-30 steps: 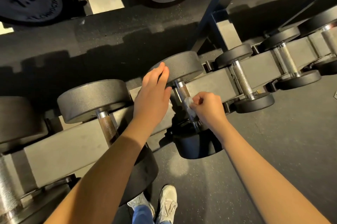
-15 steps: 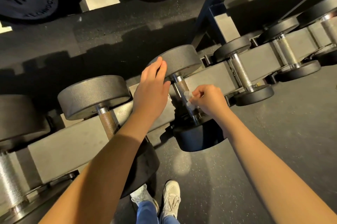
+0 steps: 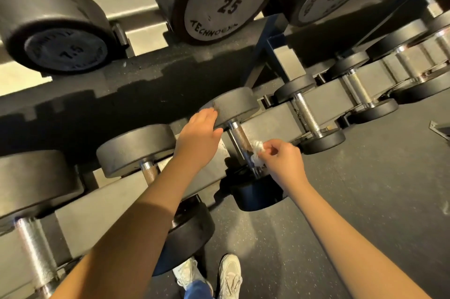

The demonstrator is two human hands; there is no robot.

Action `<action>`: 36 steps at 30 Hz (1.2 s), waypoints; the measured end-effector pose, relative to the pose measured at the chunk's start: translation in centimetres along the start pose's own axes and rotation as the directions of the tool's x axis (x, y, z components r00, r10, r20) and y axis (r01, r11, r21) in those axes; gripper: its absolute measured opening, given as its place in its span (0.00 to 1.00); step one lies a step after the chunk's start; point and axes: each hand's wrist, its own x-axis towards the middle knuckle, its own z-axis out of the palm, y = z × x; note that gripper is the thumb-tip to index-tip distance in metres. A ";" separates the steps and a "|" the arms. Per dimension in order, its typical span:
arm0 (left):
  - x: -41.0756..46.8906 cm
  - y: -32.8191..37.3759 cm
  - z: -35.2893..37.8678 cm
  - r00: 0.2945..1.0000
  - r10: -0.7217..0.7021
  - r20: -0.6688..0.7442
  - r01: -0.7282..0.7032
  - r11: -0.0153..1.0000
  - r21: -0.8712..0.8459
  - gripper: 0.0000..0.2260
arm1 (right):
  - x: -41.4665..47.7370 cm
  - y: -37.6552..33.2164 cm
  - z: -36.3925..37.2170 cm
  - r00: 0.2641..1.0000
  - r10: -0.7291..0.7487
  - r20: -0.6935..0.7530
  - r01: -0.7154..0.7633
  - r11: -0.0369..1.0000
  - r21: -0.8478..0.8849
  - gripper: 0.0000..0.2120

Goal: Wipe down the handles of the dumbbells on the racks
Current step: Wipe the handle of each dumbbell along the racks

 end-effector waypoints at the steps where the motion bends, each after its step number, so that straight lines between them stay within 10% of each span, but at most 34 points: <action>1: -0.1 0.1 -0.8 0.999 -0.027 0.025 0.029 0.998 -0.049 0.20 | -0.3 -0.7 -0.6 1.000 0.004 0.002 -0.004 1.000 0.021 0.04; 9: -0.1 1.7 -10.9 0.998 -0.062 -0.011 0.060 0.991 -0.122 0.15 | -1.2 -9.6 -6.5 0.998 -0.053 0.029 0.049 0.990 0.132 0.10; 22: 5.6 5.3 -25.4 0.920 -0.078 -0.385 0.014 0.986 -0.168 0.14 | 5.4 -26.7 -16.5 0.884 -0.327 -0.333 0.396 0.904 0.163 0.09; 36: 21.2 5.4 -29.6 0.883 -0.074 -0.463 0.078 0.997 -0.012 0.24 | 18.5 -32.0 -13.1 0.970 -0.240 -0.037 0.243 0.961 0.134 0.10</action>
